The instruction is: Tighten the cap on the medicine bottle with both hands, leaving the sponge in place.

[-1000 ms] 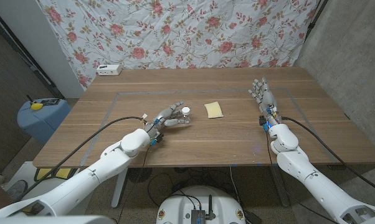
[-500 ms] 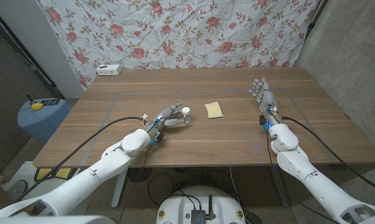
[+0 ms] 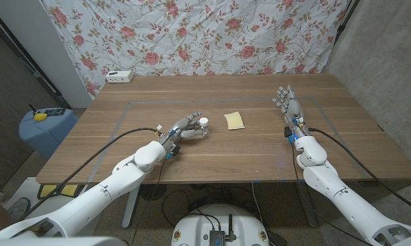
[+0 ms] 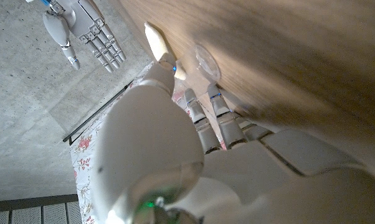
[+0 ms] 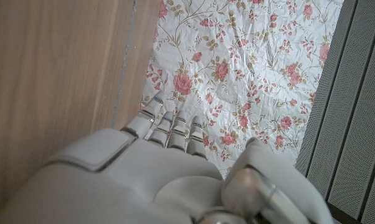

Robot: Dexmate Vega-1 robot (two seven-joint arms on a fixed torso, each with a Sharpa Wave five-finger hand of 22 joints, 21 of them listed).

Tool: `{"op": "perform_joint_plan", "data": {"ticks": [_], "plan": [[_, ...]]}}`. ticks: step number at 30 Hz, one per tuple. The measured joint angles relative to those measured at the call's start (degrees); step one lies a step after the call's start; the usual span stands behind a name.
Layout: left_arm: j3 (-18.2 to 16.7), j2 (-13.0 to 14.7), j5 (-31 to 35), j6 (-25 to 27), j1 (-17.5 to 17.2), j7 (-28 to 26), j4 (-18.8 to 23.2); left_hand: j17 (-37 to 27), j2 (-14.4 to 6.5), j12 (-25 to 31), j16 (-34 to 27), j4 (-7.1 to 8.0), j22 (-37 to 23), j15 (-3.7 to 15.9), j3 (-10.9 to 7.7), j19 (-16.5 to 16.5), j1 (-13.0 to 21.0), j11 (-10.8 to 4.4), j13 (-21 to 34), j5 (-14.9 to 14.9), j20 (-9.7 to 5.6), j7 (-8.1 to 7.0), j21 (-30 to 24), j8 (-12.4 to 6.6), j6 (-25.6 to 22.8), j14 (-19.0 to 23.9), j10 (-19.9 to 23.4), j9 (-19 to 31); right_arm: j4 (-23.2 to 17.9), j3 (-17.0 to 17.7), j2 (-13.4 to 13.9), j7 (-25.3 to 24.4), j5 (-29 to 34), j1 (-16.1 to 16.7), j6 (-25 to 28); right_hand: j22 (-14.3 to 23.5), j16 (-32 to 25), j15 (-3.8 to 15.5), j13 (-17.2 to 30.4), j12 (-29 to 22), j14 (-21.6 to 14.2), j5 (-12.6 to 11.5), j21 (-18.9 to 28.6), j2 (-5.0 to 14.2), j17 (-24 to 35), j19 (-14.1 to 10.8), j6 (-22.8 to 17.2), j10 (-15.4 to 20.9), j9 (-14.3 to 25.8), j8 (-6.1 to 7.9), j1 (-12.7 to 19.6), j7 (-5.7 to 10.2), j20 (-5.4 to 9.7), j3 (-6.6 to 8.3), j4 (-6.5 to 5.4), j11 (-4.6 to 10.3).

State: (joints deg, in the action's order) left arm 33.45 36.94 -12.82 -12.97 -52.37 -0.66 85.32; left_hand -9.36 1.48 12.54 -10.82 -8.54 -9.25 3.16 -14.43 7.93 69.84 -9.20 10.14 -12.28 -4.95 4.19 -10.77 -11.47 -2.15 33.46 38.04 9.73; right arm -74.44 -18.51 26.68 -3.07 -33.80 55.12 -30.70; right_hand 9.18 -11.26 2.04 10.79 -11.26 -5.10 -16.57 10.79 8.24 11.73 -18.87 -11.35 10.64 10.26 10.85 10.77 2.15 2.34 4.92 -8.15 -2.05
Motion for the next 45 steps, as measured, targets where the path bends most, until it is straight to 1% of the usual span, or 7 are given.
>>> {"op": "perform_joint_plan", "data": {"ticks": [1,3,5,9,12,27,45], "plan": [[0.00,-0.03,0.06,-0.10,0.00,-0.15,0.00,0.00,0.00,0.00,0.00,0.09,0.00,-0.01,0.09,0.18,0.00,-0.02,0.00,0.00,-0.16,0.29,0.00,0.00,-0.30,0.36,0.27,0.00,0.03,-0.01,-0.02,0.00,0.00,0.00,-0.03,0.00,0.00,0.00,0.00,0.00,0.00,0.00,0.00,0.00,0.00,0.00,0.00,0.00,0.00,0.00,0.00,0.00,0.00,0.00,0.00,0.00],[-0.04,-0.07,0.11,-0.16,0.00,-0.37,0.00,0.00,-0.30,0.00,0.00,0.09,0.07,0.12,0.09,2.24,0.30,0.10,0.00,0.24,1.50,0.97,0.16,0.00,-1.08,0.92,0.71,0.00,0.04,-0.02,-0.05,0.00,0.00,-0.01,-0.05,0.00,0.00,0.00,0.00,0.00,0.00,0.00,0.00,0.00,0.00,0.00,0.00,0.00,0.00,0.00,0.00,0.00,0.00,0.15,-0.15,0.00],[-0.14,-0.09,0.17,-0.19,-0.03,-0.71,0.02,0.00,-0.30,0.00,0.00,0.02,0.07,0.11,0.15,3.46,0.30,0.21,0.00,0.33,2.30,1.48,-0.08,0.00,-1.21,1.47,1.23,0.00,0.08,-0.03,-0.07,-0.01,0.01,-0.01,-0.08,0.00,0.00,0.00,0.00,0.00,0.00,0.00,0.00,0.00,0.00,0.00,0.00,0.00,0.00,0.00,0.00,0.00,0.00,0.15,-0.15,0.00],[-0.27,-0.14,0.43,-0.21,-0.25,-1.28,0.26,0.00,-0.60,0.00,0.00,-0.15,0.06,0.21,0.32,4.19,0.60,0.12,-0.01,0.33,2.19,1.95,-0.32,0.00,-1.60,2.18,1.94,0.00,0.19,-0.05,-0.14,-0.01,0.02,-0.11,-0.12,0.00,0.00,0.00,0.00,0.00,0.00,0.00,0.00,0.00,0.00,0.00,0.00,0.00,0.00,0.00,0.00,0.00,0.00,0.15,-0.15,0.00],[-0.40,-0.17,0.59,-0.21,-0.40,-1.72,0.48,0.00,-0.62,0.00,0.00,-0.15,0.03,0.21,0.32,4.98,0.62,0.10,-0.01,0.33,2.79,2.04,-0.35,0.00,-1.70,2.79,2.55,0.00,0.39,-0.07,-0.19,0.00,0.02,-0.26,-0.12,0.00,0.00,0.00,0.00,0.00,0.00,0.00,0.00,0.00,0.00,0.00,0.00,0.00,0.00,0.00,0.00,0.00,0.00,0.15,-0.15,0.00],[-1.08,-0.23,1.03,0.68,-0.63,-3.31,1.92,0.00,-0.83,-0.01,0.00,0.09,-0.08,0.52,0.56,5.79,1.28,0.21,-0.01,0.84,2.99,2.16,-0.45,0.00,-2.78,3.72,3.27,0.00,1.72,-0.23,-0.48,0.69,-0.17,-1.19,-0.20,0.00,0.00,0.00,0.00,0.00,0.00,0.00,0.00,-0.16,0.01,0.00,0.00,0.00,0.00,0.00,-0.30,0.00,0.00,0.31,0.01,0.00],[-1.64,-0.37,1.24,1.83,-0.24,-4.45,4.20,0.00,-0.83,-0.48,0.00,0.41,-0.08,0.30,0.88,5.78,1.28,0.49,0.15,1.06,2.99,2.18,-0.24,0.00,-4.04,4.55,3.76,0.00,1.71,-0.23,0.06,1.17,-0.46,-1.52,0.53,0.00,0.00,0.00,0.00,0.00,0.00,0.00,0.00,-0.15,0.01,0.00,0.00,0.00,0.00,0.00,-0.29,0.00,0.00,0.30,0.01,0.00]]}}
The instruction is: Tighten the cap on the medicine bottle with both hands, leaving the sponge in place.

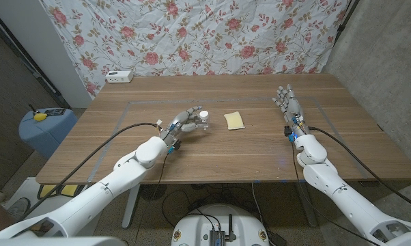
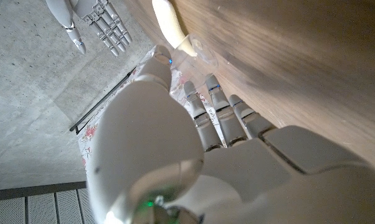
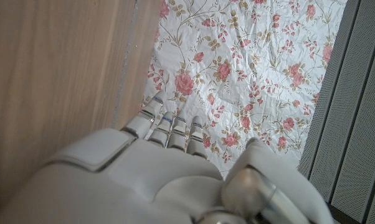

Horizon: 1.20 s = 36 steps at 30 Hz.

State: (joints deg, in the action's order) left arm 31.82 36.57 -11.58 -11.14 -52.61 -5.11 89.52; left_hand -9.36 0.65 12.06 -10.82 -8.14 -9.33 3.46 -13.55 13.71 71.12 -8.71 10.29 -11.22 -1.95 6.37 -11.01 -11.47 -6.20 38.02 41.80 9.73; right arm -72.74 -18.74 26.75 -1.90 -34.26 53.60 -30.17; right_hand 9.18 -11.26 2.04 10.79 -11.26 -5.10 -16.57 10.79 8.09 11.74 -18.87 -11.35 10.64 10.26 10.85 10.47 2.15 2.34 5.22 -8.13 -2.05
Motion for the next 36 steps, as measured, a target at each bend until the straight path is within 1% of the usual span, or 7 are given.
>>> {"op": "perform_joint_plan", "data": {"ticks": [10,11,15,18,22,35,36], "plan": [[-0.28,-0.12,-0.12,0.99,0.00,-0.60,1.46,0.00,-0.30,-0.01,0.00,0.24,0.00,0.24,0.24,0.41,0.30,0.34,-0.02,0.23,-0.41,0.18,0.00,-0.23,-0.97,1.02,0.33,0.00,-0.42,0.00,0.57,0.52,-0.17,-0.23,0.80,0.00,0.00,0.00,0.00,0.00,0.00,0.00,0.00,0.01,0.00,0.00,0.00,0.00,0.00,0.00,-0.01,0.00,0.00,0.00,0.00,0.00],[-0.31,-0.12,-0.17,1.14,-0.02,-0.66,1.71,0.00,-0.30,-0.01,0.00,0.24,-0.01,0.32,0.24,0.40,0.30,0.57,-0.02,0.23,-0.41,0.18,0.00,-0.23,-0.98,1.11,0.57,0.00,-0.60,-0.01,0.68,0.56,-0.17,-0.24,0.98,0.00,0.00,0.00,0.00,0.00,0.00,0.00,0.00,0.03,0.00,0.00,0.00,0.00,0.00,0.00,-0.02,0.00,0.00,0.00,0.00,0.00],[-0.33,-0.13,-0.18,1.50,-0.02,-0.77,2.21,0.00,-0.32,-0.01,0.00,0.00,0.00,0.19,0.48,0.42,0.31,0.36,-0.03,0.23,-0.39,0.15,0.00,-0.23,-1.01,1.24,0.94,0.00,-1.20,-0.03,1.03,0.58,-0.18,-0.23,1.44,0.00,0.00,0.00,0.00,0.00,0.00,0.00,0.00,0.10,0.00,0.00,0.00,0.00,0.00,0.00,-0.09,0.00,0.00,0.24,0.24,0.00],[-0.33,-0.16,-0.17,1.70,-0.02,-0.83,2.40,0.00,-0.53,-0.13,0.00,0.00,0.00,0.12,0.48,0.72,0.53,0.44,-0.04,0.23,-0.09,0.38,0.00,-0.23,-1.59,1.32,1.05,0.00,-1.58,-0.04,1.22,0.59,-0.16,-0.16,1.69,0.00,0.00,0.00,0.00,0.00,0.00,0.00,0.00,0.16,0.00,0.00,0.00,0.00,0.00,0.00,-0.15,0.00,0.00,0.24,0.24,0.00],[-0.26,-0.27,-0.13,2.19,0.23,-0.86,2.65,0.00,-0.53,-0.19,0.00,0.00,-0.16,0.42,0.48,1.03,0.53,0.28,-0.05,0.23,-0.41,0.18,0.00,-0.23,-1.81,1.63,1.22,0.03,-2.30,-0.06,1.63,0.58,-0.12,0.12,2.14,0.00,0.00,0.00,0.00,0.00,0.00,0.00,0.00,-0.01,0.00,0.00,0.00,0.00,0.00,0.00,-0.32,0.00,0.00,0.24,0.24,0.00],[1.05,-1.48,0.19,3.47,2.07,-0.18,2.14,0.00,-0.70,-0.24,0.00,-0.01,-0.16,0.34,0.48,1.02,0.70,0.12,-0.01,0.23,-0.41,0.10,-0.01,-0.23,-2.34,2.15,1.98,0.30,-4.31,-0.17,3.15,1.10,0.24,0.34,3.53,0.00,0.00,0.00,0.00,0.00,0.00,0.00,0.00,-0.07,-0.29,0.00,0.00,0.00,0.00,0.00,-0.38,0.00,0.00,0.24,0.24,0.00],[1.17,-1.61,0.23,3.53,2.24,-0.12,2.01,0.00,-0.77,-0.24,0.00,-0.17,-0.16,0.34,0.64,1.02,0.77,0.12,0.00,0.23,-0.41,0.18,-0.01,-0.23,-2.44,2.15,1.98,0.29,-4.43,-0.20,3.29,1.17,0.29,0.31,3.65,0.00,0.00,0.00,0.00,0.00,0.00,0.00,0.00,-0.07,-0.29,0.00,0.00,0.00,0.00,0.00,-0.38,0.00,0.00,0.24,0.24,0.00]]}}
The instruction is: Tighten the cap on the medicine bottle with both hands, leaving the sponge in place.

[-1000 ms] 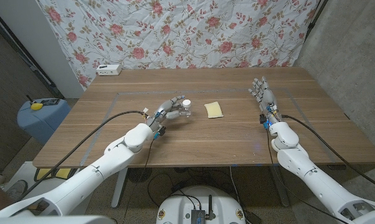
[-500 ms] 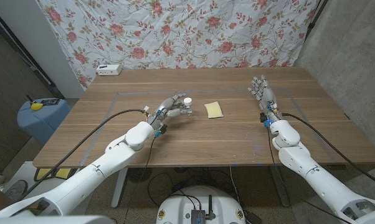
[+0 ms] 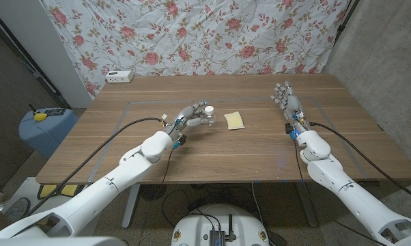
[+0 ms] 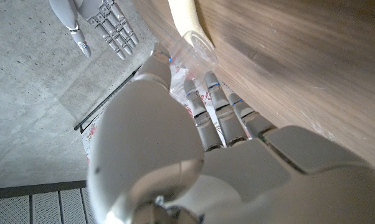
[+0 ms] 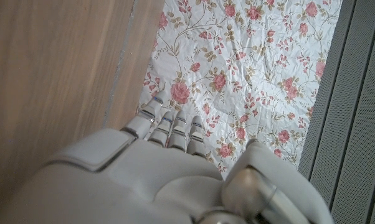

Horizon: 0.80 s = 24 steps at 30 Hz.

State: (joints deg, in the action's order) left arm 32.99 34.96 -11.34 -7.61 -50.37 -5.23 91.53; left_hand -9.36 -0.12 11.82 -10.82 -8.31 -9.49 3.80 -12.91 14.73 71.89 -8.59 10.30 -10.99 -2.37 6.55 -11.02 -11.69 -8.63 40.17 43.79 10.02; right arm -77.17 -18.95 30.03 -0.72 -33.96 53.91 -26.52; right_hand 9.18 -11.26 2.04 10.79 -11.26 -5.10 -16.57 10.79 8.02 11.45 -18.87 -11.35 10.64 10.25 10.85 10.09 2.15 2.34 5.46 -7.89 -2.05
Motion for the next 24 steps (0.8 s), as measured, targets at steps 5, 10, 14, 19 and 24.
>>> {"op": "perform_joint_plan", "data": {"ticks": [5,10,14,19,24], "plan": [[0.54,-0.63,0.21,0.20,0.90,0.33,-0.65,0.00,0.00,-0.14,0.00,-0.07,0.00,-0.01,0.07,0.00,0.00,-0.01,0.26,0.00,0.00,-0.17,0.00,0.00,-0.42,-0.01,0.20,0.00,-0.76,-0.15,0.65,0.43,0.20,-0.26,0.59,0.00,0.00,0.00,0.00,0.00,0.00,0.00,0.00,-0.01,0.00,0.00,0.00,0.22,0.00,0.00,0.01,0.00,0.00,0.24,0.24,-0.22],[1.26,-1.47,0.56,0.39,2.06,0.66,-1.48,0.00,0.00,0.06,0.00,-0.07,0.00,0.19,0.07,0.00,0.00,0.00,0.26,0.00,0.00,-0.10,0.00,0.00,-0.50,0.19,0.20,0.00,-2.05,-0.22,1.63,0.62,0.60,-0.35,1.65,0.00,0.00,0.00,0.00,0.00,0.00,0.00,0.00,-0.26,0.01,0.00,0.00,0.32,0.00,0.00,0.25,0.00,0.00,0.24,0.24,-0.32],[1.73,-2.02,0.81,0.44,2.85,0.83,-2.10,0.00,0.01,0.06,0.00,-0.07,0.01,0.19,0.07,0.00,-0.01,0.09,0.26,0.42,0.00,-0.35,0.00,0.00,-0.85,0.19,0.49,-0.01,-3.21,-0.23,2.46,0.62,0.96,-0.26,2.51,0.00,0.00,0.00,0.00,0.00,0.00,0.00,0.00,-0.72,0.01,0.00,0.00,0.32,0.00,0.00,0.39,0.00,0.00,0.30,0.48,-0.32],[2.14,-2.39,1.13,0.54,3.53,0.94,-2.54,0.00,0.01,0.06,0.00,-0.07,0.01,0.07,0.07,0.00,-0.01,0.01,0.26,0.43,0.00,-0.21,0.00,0.00,-1.23,0.30,0.78,-0.01,-4.78,-0.26,3.50,0.36,1.57,0.12,3.52,0.00,0.00,-0.21,0.00,0.00,-0.21,0.00,0.00,-1.86,-0.27,-0.23,-0.32,0.32,-0.08,0.00,0.78,-0.32,0.22,0.08,1.03,-0.32],[2.44,-2.60,1.48,0.73,3.93,0.96,-2.62,0.00,0.01,0.05,0.00,-0.07,0.01,0.29,0.07,-0.01,-0.01,0.01,0.25,0.43,0.00,-0.19,0.00,0.00,-1.64,0.69,0.79,-0.01,-6.16,-0.30,4.37,-0.23,2.50,0.46,4.49,0.00,0.00,-0.21,0.00,0.00,-0.21,-0.32,0.00,-2.30,-0.27,-0.29,-0.31,0.32,-0.14,0.00,1.23,-0.32,0.29,-0.01,1.46,-0.32]]}}
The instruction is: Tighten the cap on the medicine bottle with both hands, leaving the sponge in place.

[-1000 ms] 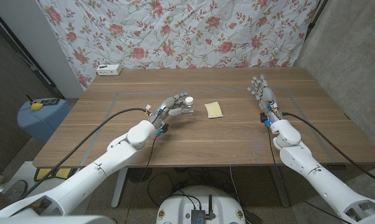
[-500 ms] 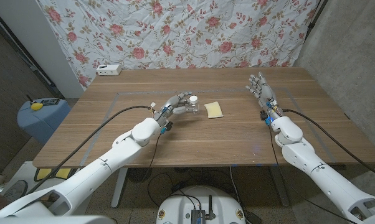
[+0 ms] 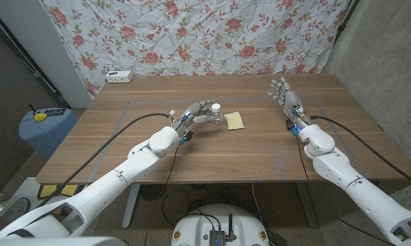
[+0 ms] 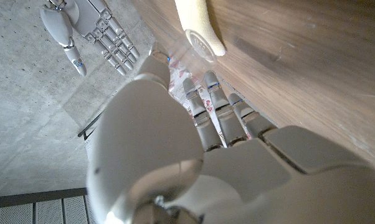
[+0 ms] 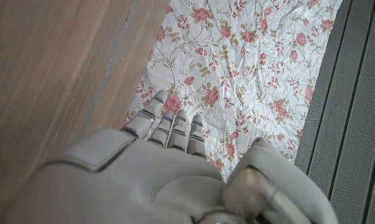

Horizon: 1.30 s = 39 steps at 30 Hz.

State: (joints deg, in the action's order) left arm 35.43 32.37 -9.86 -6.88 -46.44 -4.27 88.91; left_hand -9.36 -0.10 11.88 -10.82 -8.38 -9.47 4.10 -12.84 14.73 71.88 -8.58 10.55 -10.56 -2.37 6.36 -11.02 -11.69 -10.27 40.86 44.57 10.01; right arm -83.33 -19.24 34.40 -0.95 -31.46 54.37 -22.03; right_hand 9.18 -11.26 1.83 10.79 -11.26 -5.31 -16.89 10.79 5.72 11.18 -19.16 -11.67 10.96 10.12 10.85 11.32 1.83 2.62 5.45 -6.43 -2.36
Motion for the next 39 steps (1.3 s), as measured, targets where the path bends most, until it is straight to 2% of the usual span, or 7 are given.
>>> {"op": "perform_joint_plan", "data": {"ticks": [10,16,21,30,32,36,39], "plan": [[0.66,-0.62,1.08,0.38,0.68,-0.48,-0.02,0.00,-0.17,-0.03,0.00,0.00,0.00,0.00,0.00,0.00,0.17,0.12,-0.03,0.00,0.00,0.01,0.00,0.00,-0.01,0.00,0.11,0.00,-3.62,-0.24,2.34,-1.41,2.40,0.69,2.27,0.00,0.00,0.05,0.00,0.00,-0.41,-0.18,0.00,-0.92,-0.27,-0.40,-0.94,0.21,0.17,0.00,0.93,-0.29,-0.21,-0.28,0.88,-0.20],[1.07,-1.11,1.65,0.51,1.06,-0.79,-0.16,0.30,-0.32,-0.07,0.23,0.00,0.00,-0.11,0.00,0.00,0.31,0.22,-0.04,0.00,0.00,-0.01,0.00,0.00,-0.58,0.11,0.20,0.00,-5.58,-0.34,3.73,-1.99,3.72,0.95,3.73,0.00,0.00,0.22,0.00,0.00,-0.62,-0.63,0.00,-2.29,-0.26,-1.16,-2.56,1.25,0.43,0.23,2.97,3.17,-0.28,-0.79,3.30,-0.40],[1.41,-1.54,2.06,0.70,1.44,-0.98,-0.39,0.30,-0.52,-0.22,0.45,0.00,0.01,-0.11,0.00,0.00,0.10,0.22,-0.02,0.00,0.00,-0.01,0.00,0.17,-0.59,0.11,0.20,0.00,-7.23,-0.34,4.81,-2.32,4.53,1.17,4.83,0.00,0.00,0.23,0.00,0.00,-1.25,-0.63,0.00,-2.08,-0.13,-1.46,-2.64,1.68,0.43,0.23,3.50,-0.43,0.02,-0.78,3.60,-0.22],[2.36,-2.92,2.75,0.80,2.82,-1.08,-1.65,0.29,-0.70,-0.24,0.67,0.00,0.01,0.20,0.00,0.00,-0.09,0.23,0.01,0.01,0.00,0.00,0.22,0.27,-0.59,0.42,0.20,-0.01,-9.89,-0.50,6.93,-2.84,7.11,1.06,7.44,0.00,0.00,0.22,0.00,0.00,-1.24,-0.63,0.00,-2.54,-0.26,-1.77,-2.57,2.61,0.43,0.23,4.26,-0.50,-0.28,-0.86,4.38,-0.54],[2.54,-3.21,2.88,0.80,3.15,-1.08,-2.05,0.29,-0.70,-0.25,0.67,0.00,0.01,0.19,0.00,0.00,-0.09,0.21,0.01,0.01,0.00,0.00,0.22,0.27,-0.60,0.42,0.21,-0.01,-10.46,-0.53,7.41,-3.00,7.73,0.90,8.07,0.00,0.00,0.39,0.00,0.00,-1.70,-0.63,0.00,-2.77,-0.26,-1.99,-3.40,2.79,0.43,0.22,5.39,2.22,-0.06,-0.84,5.30,-0.70],[2.90,-3.80,3.14,0.80,3.82,-1.08,-2.80,0.29,-0.69,-0.40,0.67,0.17,0.01,0.19,-0.17,0.00,-0.09,0.21,0.01,0.01,0.00,-0.28,0.22,0.48,-0.92,0.42,0.22,-0.01,-11.55,-0.65,8.33,-3.39,8.97,0.60,9.30,0.07,0.00,0.34,0.12,0.00,-2.19,-0.63,0.00,-3.03,-0.26,-2.87,-4.09,3.09,0.43,0.22,7.09,3.52,0.00,-0.61,6.64,-0.40],[3.19,-4.33,3.33,0.80,4.38,-1.08,-3.43,0.29,-0.69,-0.46,0.67,0.17,0.01,0.19,-0.17,0.00,-0.09,0.21,0.01,0.01,0.00,-0.20,0.22,0.48,-1.01,0.42,0.22,-0.01,-12.25,-0.77,9.01,-3.54,9.81,0.35,10.32,0.31,0.00,0.39,0.29,0.00,-3.05,0.02,0.00,-3.18,-0.26,-3.42,-3.91,3.41,0.43,0.22,8.14,0.54,-0.07,-0.47,7.56,-0.49]]}}
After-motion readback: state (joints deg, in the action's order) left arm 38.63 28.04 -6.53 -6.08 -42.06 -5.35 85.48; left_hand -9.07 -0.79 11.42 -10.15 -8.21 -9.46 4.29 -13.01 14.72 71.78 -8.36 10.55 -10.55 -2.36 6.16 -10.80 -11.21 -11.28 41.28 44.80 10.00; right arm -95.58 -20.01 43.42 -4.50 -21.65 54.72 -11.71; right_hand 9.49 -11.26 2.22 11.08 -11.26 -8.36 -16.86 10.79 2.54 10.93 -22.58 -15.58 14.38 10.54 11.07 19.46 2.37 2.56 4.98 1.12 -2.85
